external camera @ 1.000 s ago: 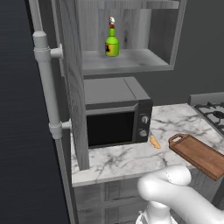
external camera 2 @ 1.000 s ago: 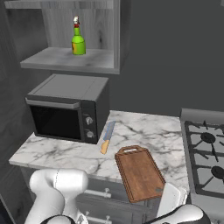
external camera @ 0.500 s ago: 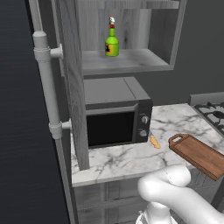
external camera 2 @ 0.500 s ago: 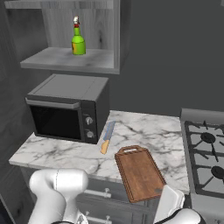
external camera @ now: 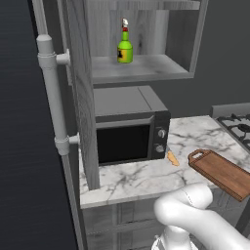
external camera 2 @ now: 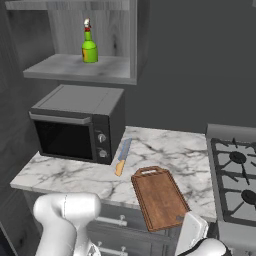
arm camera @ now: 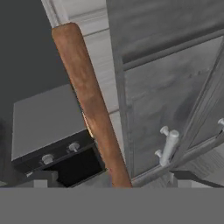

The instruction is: Move the cutting board and knife to the sink. Then move spray from the cabinet to the counter.

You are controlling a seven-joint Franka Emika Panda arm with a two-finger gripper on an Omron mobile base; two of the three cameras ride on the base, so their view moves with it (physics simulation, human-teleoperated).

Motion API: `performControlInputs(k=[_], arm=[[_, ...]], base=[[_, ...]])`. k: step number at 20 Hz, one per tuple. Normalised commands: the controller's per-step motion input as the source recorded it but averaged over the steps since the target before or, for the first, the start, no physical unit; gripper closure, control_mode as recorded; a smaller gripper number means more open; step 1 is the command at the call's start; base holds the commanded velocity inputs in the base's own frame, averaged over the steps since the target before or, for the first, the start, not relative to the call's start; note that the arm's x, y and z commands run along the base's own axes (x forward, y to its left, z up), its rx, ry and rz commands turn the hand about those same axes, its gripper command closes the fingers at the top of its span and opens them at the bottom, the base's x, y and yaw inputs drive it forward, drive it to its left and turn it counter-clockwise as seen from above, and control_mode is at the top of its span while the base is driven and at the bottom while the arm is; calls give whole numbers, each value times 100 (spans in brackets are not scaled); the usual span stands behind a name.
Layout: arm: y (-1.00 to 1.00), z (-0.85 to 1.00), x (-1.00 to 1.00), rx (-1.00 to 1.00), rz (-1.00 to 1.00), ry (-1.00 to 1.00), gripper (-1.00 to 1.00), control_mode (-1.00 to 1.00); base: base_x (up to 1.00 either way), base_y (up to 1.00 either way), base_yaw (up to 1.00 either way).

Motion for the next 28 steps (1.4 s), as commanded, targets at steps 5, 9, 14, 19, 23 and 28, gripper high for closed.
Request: performControlInputs(k=[5,9,14,19,23,28], arm=[[-5,-23,11,-1,0,-4,-100,-100],[-3,-17,7,0,0,-8,-100,-100],[-2,-6,2,0,0,-10,-100,-100],[-2,0,0,0,0,-11,-100,-100],[-2,0,0,0,0,-8,-100,-100],[0,-1,2,0,0,-3,-100,-100]], base=[[0,0,0],[0,0,0],[0,0,0],[0,0,0],[0,0,0],[0,0,0]])
